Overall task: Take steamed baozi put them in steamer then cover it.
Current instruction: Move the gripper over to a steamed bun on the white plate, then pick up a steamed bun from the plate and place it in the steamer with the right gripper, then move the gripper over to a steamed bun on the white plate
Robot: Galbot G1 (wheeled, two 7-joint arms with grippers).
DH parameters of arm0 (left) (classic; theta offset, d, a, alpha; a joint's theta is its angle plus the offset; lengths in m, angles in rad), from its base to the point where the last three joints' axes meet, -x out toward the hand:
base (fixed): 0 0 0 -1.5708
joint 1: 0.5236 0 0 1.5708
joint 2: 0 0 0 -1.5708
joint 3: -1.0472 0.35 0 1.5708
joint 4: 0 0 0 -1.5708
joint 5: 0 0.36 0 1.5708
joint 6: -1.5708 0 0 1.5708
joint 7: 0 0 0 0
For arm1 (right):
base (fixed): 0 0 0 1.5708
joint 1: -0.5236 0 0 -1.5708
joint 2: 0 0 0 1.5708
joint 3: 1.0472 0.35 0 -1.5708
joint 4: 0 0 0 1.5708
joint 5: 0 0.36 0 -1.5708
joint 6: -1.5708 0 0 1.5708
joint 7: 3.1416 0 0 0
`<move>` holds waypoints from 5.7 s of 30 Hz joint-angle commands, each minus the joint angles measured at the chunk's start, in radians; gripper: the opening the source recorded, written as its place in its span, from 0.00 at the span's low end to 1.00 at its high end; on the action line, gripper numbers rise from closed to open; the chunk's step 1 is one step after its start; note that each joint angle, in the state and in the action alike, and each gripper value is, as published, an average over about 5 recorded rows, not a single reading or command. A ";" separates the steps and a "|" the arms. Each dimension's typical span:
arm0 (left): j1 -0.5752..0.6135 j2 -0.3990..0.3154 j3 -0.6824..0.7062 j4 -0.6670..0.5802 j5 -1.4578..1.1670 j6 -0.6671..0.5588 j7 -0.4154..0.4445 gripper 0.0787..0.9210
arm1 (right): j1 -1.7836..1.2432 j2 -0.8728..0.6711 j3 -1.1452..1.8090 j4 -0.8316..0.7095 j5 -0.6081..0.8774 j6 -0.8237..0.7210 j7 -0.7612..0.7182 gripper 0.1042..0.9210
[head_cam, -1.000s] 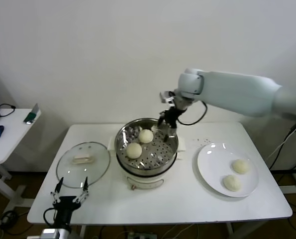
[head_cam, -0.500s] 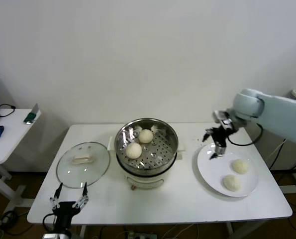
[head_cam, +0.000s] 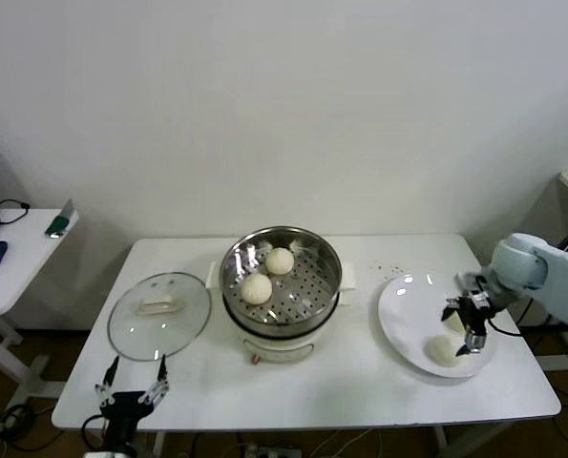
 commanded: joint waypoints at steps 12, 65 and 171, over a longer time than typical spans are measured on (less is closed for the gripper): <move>0.001 -0.005 -0.005 0.016 0.008 -0.002 -0.002 0.88 | -0.141 0.131 0.087 -0.145 -0.082 0.008 0.020 0.88; 0.051 -0.003 -0.023 -0.006 -0.021 0.011 -0.005 0.88 | 0.564 0.770 -0.175 0.030 -0.243 0.812 -0.128 0.75; 0.099 0.011 -0.028 0.020 0.007 -0.012 -0.001 0.88 | -0.230 0.280 0.439 -0.582 -0.352 0.299 -0.037 0.88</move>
